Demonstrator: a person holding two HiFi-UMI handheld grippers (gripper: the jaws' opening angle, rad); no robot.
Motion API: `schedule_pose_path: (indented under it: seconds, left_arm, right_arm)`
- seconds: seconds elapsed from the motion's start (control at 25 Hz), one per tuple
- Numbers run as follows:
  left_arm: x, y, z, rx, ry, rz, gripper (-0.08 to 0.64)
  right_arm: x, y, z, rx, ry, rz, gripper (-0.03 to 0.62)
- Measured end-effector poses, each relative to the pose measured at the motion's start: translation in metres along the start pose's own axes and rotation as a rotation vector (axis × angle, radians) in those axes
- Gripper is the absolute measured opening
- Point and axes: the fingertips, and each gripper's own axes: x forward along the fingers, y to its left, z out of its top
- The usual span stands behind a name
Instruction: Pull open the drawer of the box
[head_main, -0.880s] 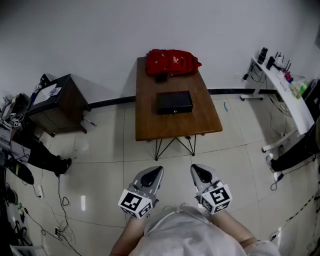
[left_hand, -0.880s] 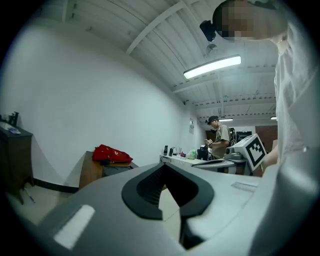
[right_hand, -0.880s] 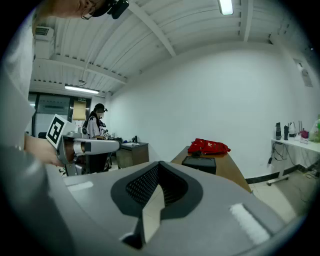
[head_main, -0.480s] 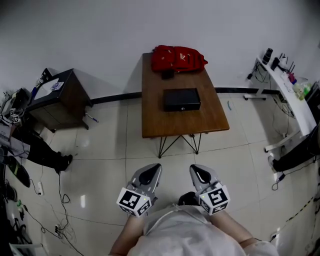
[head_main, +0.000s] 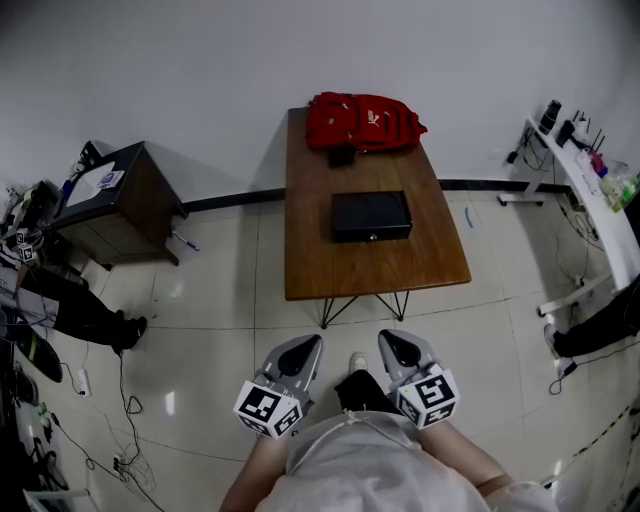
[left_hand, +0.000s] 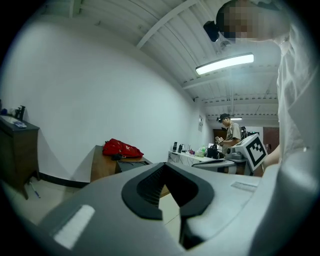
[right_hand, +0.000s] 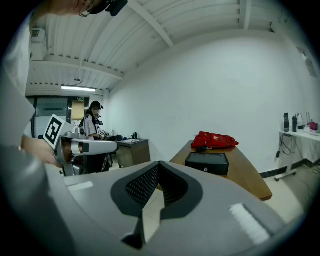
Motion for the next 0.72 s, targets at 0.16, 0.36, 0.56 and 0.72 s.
schedule_pose_path:
  seconds: [0.16,0.36,0.56,0.72]
  left_arm:
    - [0.048,0.033,0.012,-0.009,0.007,0.008,0.006]
    - [0.111,0.075,0.021,-0.028,0.015,0.028,0.006]
    - [0.16,0.117,0.03,-0.054,0.007,0.064,0.006]
    - [0.185,0.136,0.027,-0.084,0.026,0.078,0.006]
  right_arm:
    - [0.044,-0.04,0.018,-0.005,0.011,0.012,0.008]
    - [0.096,-0.093,0.033,-0.022,0.04,0.03,0.008]
    - [0.144,-0.142,0.036,-0.022,0.077,0.03,0.008]
    - [0.17,-0.17,0.036,0.002,0.107,0.017,0.008]
